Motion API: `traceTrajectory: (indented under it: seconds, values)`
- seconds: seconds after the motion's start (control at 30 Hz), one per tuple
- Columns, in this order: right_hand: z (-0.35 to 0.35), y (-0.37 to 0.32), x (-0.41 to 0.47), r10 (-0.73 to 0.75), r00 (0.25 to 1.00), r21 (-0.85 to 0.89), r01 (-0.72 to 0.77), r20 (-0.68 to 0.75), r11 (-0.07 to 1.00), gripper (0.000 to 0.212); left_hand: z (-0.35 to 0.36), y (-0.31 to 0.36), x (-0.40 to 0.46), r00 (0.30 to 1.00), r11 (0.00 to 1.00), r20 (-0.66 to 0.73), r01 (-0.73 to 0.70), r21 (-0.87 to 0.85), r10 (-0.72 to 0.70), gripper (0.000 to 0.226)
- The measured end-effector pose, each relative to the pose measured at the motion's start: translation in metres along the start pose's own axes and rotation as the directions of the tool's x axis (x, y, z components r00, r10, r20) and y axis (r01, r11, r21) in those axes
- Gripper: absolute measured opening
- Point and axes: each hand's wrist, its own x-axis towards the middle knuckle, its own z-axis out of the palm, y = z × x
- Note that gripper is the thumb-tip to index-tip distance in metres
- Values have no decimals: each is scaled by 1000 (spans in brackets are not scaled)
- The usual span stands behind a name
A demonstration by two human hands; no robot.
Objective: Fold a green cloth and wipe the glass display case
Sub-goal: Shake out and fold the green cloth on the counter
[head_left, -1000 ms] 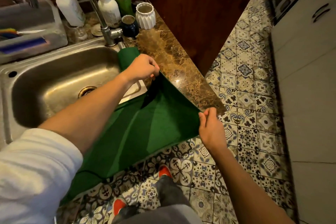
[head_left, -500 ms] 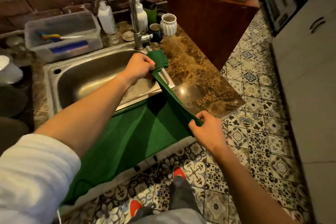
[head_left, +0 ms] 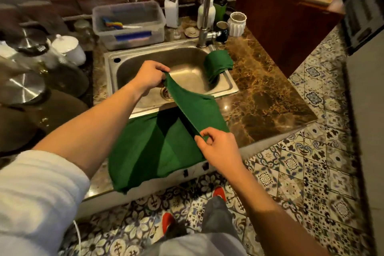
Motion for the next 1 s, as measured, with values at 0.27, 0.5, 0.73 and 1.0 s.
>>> traceTrajectory:
  seconds: [0.27, 0.5, 0.73, 1.0]
  values:
    - [50, -46, -13, -155, 983, -4, 157, 100, 988, 21, -48, -42, -25, 996, 997, -90, 20, 69, -14, 33]
    - [86, -79, -20, -219, 951, 6, 223, 217, 975, 24, -84, -74, -41, 983, 997, -174, 59, 45, -51, 36]
    - [129, -108, -36, -232, 887, -26, 264, 398, 964, 29, -114, -114, -52, 968, 991, -230, 119, 53, -104, 35]
    - [166, -108, -60, -234, 811, -121, 348, 536, 930, 25, -119, -168, -72, 966, 966, -213, 187, 180, -148, 35]
